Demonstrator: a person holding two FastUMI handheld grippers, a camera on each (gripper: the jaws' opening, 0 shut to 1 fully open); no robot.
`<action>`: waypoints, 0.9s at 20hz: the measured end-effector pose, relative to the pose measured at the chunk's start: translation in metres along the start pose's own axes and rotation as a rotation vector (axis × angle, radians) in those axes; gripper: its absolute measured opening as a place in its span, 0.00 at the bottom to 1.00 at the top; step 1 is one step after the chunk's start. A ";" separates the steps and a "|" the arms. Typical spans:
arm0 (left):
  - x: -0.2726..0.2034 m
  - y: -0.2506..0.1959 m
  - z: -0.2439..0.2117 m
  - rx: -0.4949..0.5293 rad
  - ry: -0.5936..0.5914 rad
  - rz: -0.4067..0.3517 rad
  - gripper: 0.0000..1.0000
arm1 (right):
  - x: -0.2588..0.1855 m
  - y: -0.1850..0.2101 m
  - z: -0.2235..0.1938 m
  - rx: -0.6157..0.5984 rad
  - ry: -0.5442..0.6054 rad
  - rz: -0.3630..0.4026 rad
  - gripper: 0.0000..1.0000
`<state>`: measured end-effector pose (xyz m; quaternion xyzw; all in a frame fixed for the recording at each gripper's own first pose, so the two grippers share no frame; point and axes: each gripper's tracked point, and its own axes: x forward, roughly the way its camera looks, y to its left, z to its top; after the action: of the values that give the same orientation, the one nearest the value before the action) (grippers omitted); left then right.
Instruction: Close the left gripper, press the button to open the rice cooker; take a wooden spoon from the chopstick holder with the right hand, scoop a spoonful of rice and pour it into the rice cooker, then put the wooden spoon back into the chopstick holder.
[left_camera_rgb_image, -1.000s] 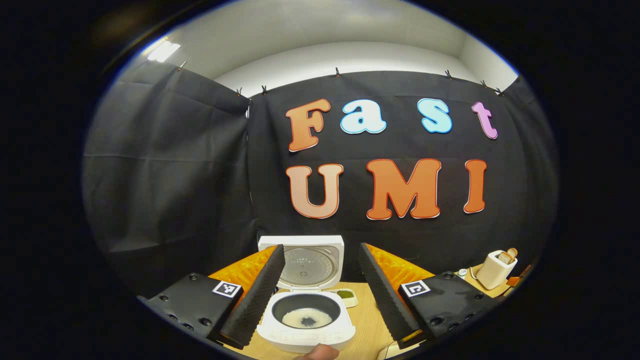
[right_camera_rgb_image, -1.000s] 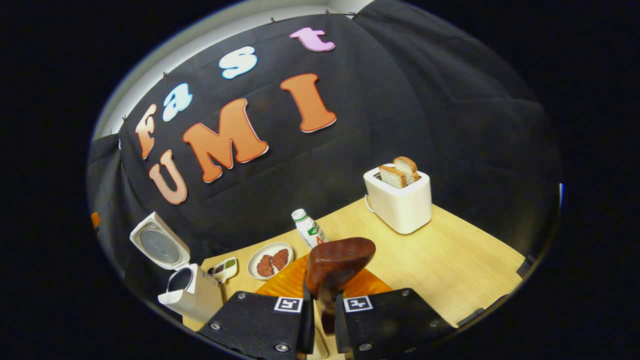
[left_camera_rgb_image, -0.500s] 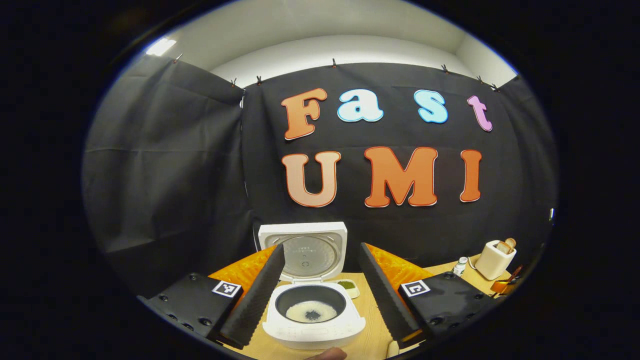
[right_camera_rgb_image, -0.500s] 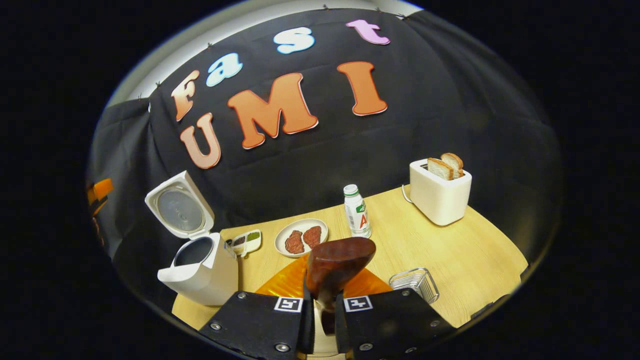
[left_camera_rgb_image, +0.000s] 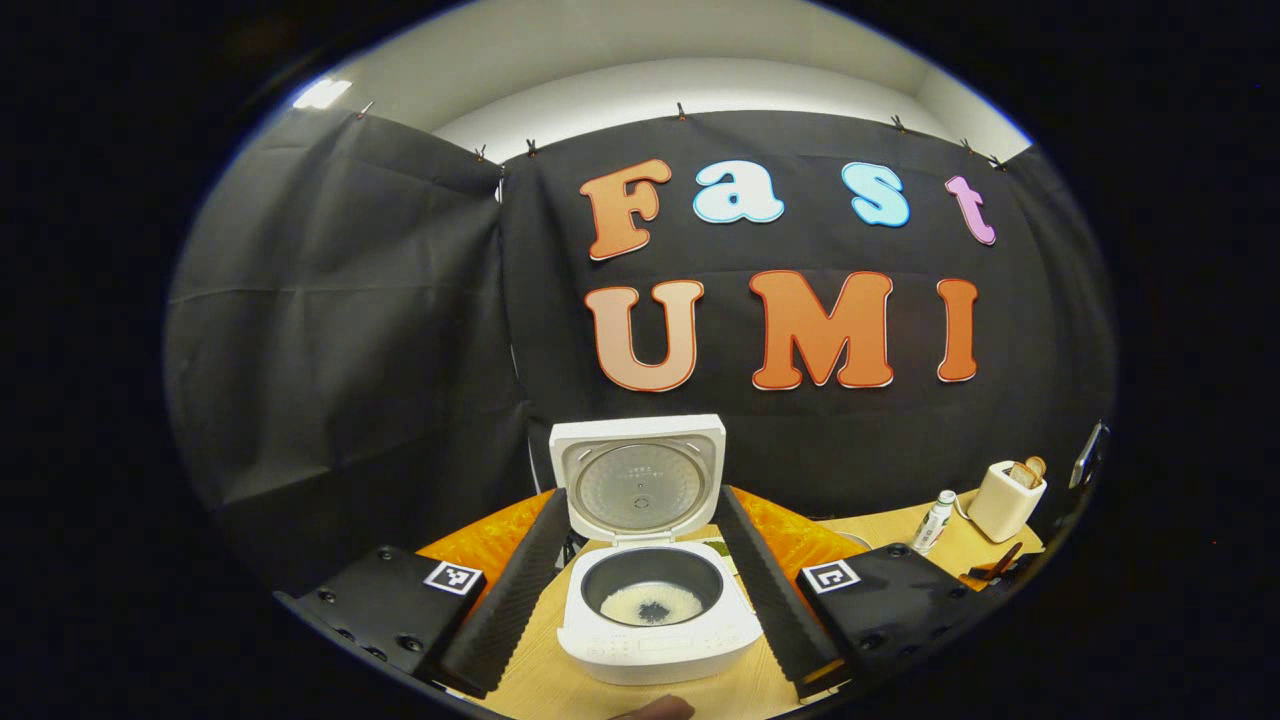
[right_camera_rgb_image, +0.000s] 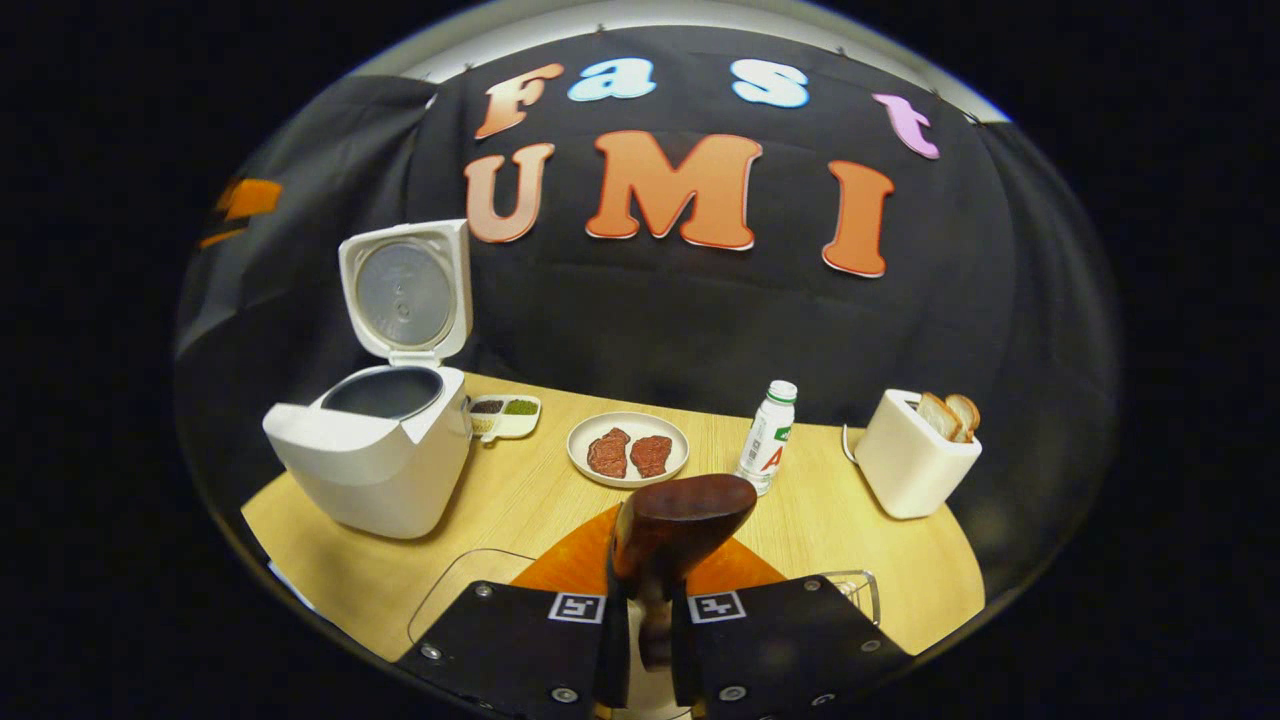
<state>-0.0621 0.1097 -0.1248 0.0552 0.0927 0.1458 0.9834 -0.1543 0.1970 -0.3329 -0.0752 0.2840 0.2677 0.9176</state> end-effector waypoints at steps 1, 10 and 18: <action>-0.001 0.001 -0.002 -0.002 0.003 0.007 1.00 | 0.001 0.004 -0.001 -0.057 -0.016 -0.004 0.16; 0.000 0.010 -0.012 0.028 0.026 0.028 1.00 | 0.008 0.029 -0.040 -0.294 -0.040 -0.036 0.16; 0.000 0.010 -0.017 0.030 0.037 0.027 1.00 | 0.005 0.059 -0.066 -0.318 -0.017 0.027 0.14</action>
<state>-0.0683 0.1206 -0.1396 0.0685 0.1122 0.1588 0.9785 -0.2142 0.2299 -0.3892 -0.2136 0.2313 0.3222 0.8928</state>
